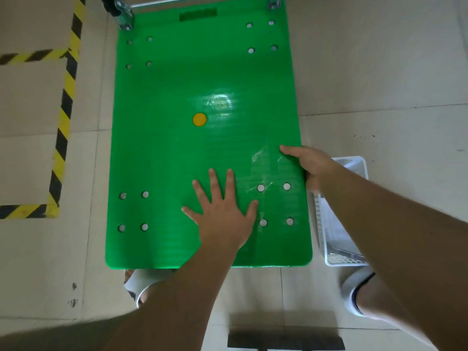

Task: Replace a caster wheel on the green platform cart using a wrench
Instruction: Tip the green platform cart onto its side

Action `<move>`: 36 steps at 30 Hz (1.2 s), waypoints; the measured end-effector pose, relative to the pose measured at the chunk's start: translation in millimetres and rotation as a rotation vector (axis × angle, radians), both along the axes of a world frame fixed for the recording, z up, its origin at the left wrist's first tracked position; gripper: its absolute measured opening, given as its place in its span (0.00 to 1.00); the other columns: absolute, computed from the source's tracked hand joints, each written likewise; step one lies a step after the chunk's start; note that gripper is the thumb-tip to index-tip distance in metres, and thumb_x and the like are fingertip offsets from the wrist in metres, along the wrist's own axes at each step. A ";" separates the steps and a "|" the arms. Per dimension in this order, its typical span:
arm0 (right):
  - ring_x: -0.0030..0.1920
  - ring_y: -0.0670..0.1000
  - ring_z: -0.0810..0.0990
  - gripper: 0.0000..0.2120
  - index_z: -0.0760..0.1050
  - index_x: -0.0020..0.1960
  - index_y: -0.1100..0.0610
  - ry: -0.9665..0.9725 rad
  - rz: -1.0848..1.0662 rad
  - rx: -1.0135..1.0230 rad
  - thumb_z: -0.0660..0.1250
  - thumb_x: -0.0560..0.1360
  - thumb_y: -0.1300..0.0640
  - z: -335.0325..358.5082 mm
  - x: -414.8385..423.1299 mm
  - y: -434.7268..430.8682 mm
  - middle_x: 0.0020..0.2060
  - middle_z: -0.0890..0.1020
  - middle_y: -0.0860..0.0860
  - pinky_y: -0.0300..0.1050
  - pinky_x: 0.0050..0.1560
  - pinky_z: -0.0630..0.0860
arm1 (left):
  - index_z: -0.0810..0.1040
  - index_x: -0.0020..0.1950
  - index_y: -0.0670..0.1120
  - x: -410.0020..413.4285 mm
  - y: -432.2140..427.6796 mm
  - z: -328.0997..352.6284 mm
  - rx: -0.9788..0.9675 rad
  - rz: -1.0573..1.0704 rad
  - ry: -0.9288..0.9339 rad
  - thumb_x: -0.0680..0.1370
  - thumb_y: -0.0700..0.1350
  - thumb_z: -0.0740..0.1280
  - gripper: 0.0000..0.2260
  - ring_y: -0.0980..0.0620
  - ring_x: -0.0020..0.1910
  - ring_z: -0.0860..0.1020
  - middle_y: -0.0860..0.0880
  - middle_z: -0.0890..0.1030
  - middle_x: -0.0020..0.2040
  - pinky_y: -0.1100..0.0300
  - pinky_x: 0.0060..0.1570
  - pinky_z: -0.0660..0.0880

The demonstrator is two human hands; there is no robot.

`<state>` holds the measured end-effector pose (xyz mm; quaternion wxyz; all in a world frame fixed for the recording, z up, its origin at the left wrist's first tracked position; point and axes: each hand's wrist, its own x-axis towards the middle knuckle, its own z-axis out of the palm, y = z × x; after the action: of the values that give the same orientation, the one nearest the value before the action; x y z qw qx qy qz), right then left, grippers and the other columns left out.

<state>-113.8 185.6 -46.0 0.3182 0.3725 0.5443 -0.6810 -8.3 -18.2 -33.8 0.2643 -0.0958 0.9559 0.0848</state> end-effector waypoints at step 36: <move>0.39 0.54 0.85 0.21 0.70 0.61 0.55 0.611 -0.028 -0.048 0.65 0.74 0.73 214.6 30.7 -70.2 0.47 0.85 0.55 0.50 0.34 0.83 | 0.55 0.84 0.55 -8.8 -40.5 83.1 0.755 0.226 0.365 0.86 0.58 0.54 0.27 0.56 0.82 0.54 0.51 0.57 0.84 0.61 0.78 0.48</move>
<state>-83.1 115.4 168.6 0.1389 0.1504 0.5934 -0.7784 -17.1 -58.7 49.2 0.0966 -0.0799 0.8725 0.4723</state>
